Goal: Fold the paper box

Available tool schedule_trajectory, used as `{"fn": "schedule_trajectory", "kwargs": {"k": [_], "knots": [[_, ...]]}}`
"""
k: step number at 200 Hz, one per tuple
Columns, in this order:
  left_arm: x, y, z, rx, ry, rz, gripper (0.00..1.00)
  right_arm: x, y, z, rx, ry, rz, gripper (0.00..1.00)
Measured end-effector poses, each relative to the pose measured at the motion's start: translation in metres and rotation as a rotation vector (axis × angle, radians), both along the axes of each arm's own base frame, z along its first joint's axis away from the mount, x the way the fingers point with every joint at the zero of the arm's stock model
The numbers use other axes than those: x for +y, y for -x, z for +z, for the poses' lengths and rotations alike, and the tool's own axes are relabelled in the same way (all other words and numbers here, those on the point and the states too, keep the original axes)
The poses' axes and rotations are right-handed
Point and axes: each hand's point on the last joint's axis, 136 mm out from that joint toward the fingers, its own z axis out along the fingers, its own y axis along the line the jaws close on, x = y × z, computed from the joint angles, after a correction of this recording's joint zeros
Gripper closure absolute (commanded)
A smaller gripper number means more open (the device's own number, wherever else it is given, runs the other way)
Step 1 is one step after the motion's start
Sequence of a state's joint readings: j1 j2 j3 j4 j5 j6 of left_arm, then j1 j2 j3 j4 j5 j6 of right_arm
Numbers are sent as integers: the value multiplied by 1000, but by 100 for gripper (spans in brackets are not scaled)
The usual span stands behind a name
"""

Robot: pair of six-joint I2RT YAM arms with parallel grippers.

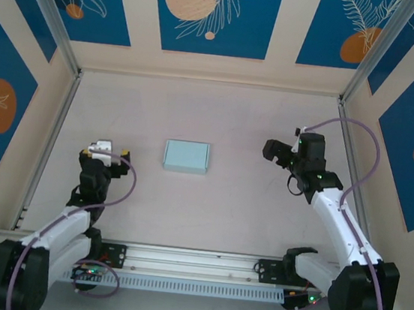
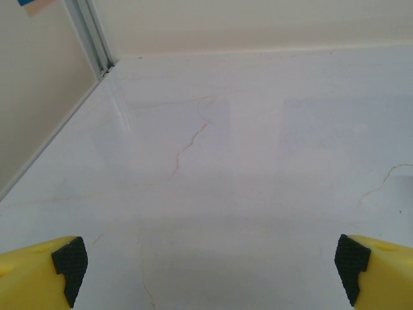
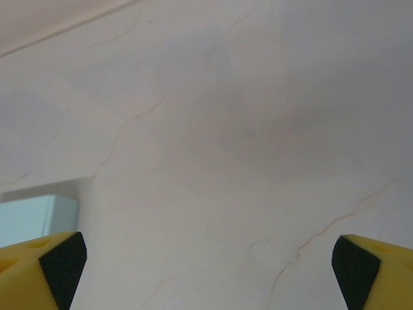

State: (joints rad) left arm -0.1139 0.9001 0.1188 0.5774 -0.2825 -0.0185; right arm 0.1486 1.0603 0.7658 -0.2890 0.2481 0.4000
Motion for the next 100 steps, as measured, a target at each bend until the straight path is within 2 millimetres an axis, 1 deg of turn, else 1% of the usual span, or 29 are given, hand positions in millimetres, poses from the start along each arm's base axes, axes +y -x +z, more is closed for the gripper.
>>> {"fn": "schedule_trajectory", "kwargs": {"k": [15, 23, 39, 46, 60, 76, 100], "knots": [[-2, -7, -7, 2, 0, -23, 0, -13, -3, -14, -31, 27, -16, 1], [-5, -11, -10, 2, 1, -39, 0, -19, -3, -26, -42, 46, -20, 1], [-12, -22, -17, 18, 0, -77, 0, -23, 0, -46, -54, 79, -9, 1], [-14, -27, -20, 25, 2, -90, 0, -23, 1, -52, -62, 91, 1, 1], [-19, -37, -23, 32, 8, -114, 0, -23, 0, -58, -97, 114, 18, 1], [-23, -46, -25, 21, 9, -136, 0, -22, -3, -58, -159, 135, 36, 1], [-29, -54, -41, 53, 9, -170, 0, -22, -5, -59, -229, 149, 52, 1]]}}
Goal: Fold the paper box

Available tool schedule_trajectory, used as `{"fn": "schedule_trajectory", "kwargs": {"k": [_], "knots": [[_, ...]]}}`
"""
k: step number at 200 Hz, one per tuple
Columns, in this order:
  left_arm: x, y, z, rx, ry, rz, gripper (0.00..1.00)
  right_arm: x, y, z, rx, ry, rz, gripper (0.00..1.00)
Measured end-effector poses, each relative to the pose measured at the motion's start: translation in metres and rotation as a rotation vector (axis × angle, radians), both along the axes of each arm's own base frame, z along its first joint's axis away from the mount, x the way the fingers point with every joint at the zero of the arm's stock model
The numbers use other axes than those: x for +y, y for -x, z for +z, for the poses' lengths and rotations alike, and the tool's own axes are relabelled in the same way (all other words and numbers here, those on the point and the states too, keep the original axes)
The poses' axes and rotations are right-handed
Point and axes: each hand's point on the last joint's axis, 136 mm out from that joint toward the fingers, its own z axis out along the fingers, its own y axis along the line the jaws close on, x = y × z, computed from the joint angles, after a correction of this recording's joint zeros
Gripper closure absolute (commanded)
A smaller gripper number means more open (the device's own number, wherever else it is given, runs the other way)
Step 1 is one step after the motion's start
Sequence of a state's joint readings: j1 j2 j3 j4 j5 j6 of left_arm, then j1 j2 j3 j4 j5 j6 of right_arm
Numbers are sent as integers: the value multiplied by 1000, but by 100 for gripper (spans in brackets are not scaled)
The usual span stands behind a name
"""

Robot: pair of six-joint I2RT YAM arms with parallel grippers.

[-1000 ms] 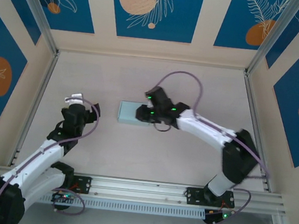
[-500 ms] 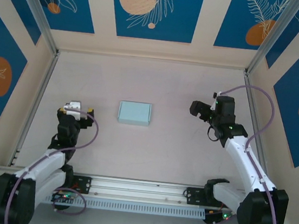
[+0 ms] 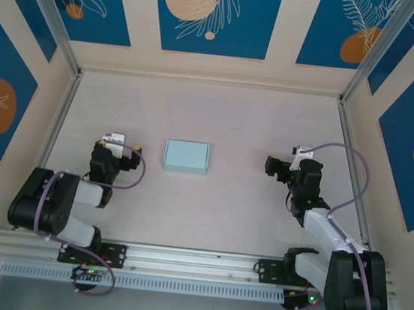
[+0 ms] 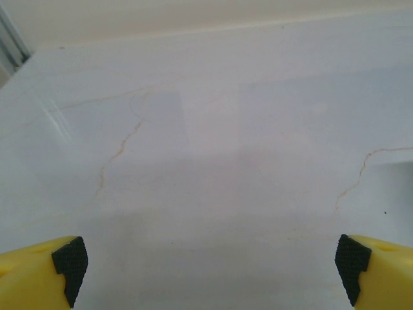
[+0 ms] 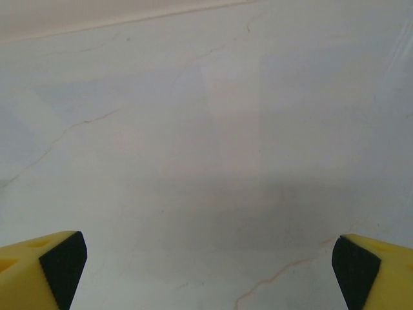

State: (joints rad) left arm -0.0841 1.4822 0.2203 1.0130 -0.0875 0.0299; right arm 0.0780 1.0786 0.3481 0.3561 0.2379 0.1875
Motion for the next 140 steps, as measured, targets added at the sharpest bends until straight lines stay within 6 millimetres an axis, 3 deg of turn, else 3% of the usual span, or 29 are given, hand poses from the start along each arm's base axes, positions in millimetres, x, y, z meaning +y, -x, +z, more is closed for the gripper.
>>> {"fn": "schedule_trajectory", "kwargs": {"k": [22, 56, 140], "knots": [[-5, -11, -11, 52, 0, -26, 0, 0, -5, -3, -28, 8, 12, 1], [-7, -39, 17, 4, 7, -32, 0, 1, -18, -4, -71, -2, 43, 1], [-7, -35, 6, 50, 5, -35, 0, -8, -37, -44, -44, -68, 111, 1]]}}
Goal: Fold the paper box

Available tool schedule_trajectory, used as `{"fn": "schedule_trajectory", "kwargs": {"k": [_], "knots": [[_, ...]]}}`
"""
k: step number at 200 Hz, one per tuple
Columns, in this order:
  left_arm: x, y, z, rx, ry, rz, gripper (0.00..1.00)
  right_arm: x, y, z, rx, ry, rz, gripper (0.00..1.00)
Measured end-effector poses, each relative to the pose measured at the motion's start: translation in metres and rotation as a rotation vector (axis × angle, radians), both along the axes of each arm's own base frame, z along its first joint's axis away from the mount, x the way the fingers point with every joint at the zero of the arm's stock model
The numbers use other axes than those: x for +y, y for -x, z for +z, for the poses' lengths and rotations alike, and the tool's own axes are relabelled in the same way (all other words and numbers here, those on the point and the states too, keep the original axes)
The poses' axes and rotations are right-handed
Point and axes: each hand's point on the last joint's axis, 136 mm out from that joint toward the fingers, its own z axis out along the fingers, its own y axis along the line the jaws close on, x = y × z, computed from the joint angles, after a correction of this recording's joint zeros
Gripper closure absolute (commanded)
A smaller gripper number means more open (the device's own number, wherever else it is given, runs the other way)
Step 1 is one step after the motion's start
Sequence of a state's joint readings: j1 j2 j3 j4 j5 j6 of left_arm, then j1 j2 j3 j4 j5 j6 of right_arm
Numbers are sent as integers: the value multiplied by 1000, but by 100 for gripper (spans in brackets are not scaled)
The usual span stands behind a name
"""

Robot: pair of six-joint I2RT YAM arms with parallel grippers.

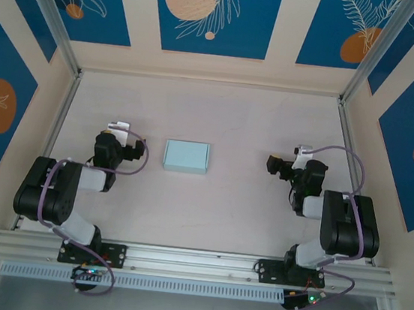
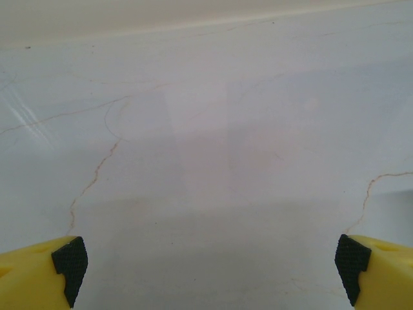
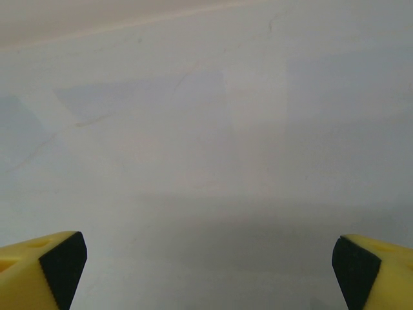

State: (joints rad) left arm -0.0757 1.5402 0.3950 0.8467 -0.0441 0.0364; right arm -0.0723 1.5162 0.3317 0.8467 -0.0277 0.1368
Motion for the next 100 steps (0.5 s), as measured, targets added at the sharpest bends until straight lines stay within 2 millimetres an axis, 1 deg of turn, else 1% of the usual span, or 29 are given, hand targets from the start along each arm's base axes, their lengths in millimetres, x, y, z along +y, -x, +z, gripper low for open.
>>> {"fn": "schedule_trajectory", "kwargs": {"k": [10, 28, 43, 100], "knots": [[0, 0, 0, 0, 0, 0, 0, 3, -3, 0, 8, 3, 6, 1], [0, 0, 0, 0, 0, 0, 0, 11, -14, 11, -19, 20, 15, 1], [0, 0, 0, 0, 0, -1, 0, 15, -18, 17, -35, 27, 22, 1], [-1, 0, -1, 2, 1, -3, 0, 12, -17, 13, -19, 39, 4, 1]]}}
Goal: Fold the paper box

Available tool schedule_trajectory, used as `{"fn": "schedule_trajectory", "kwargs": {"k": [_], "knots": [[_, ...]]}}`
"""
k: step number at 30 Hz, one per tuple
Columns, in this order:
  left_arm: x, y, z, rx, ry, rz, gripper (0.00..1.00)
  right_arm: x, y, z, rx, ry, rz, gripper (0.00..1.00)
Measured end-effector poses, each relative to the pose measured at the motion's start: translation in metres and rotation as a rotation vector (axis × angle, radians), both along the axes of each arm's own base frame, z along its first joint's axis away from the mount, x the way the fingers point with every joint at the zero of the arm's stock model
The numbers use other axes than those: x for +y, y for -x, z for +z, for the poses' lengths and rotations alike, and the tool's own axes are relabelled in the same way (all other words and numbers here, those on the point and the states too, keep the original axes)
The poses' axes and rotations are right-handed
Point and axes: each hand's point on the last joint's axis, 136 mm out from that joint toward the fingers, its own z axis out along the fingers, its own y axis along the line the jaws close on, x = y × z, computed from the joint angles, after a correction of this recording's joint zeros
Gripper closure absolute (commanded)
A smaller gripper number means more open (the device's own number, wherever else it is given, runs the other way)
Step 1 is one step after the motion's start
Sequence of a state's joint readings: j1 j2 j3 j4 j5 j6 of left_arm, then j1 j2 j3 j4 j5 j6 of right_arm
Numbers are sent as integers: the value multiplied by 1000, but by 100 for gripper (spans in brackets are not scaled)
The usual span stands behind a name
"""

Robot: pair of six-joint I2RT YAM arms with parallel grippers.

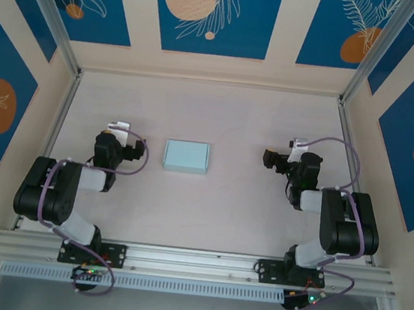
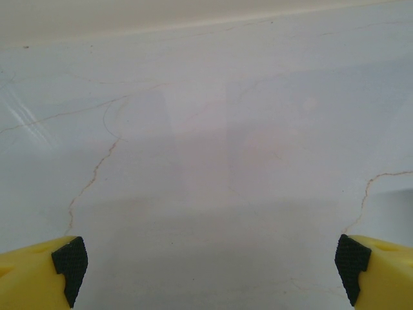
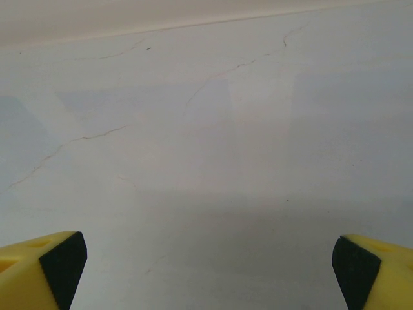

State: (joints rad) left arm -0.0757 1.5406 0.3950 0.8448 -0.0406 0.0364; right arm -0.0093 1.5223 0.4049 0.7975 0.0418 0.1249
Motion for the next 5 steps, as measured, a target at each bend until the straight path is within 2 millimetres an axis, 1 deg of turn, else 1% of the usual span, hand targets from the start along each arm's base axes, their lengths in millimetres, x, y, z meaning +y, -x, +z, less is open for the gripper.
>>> {"fn": "schedule_trajectory", "kwargs": {"k": [5], "knots": [[0, 0, 0, 1, 0, 0, 0, -1, 0, 0, 2, 1, -4, 1]]}}
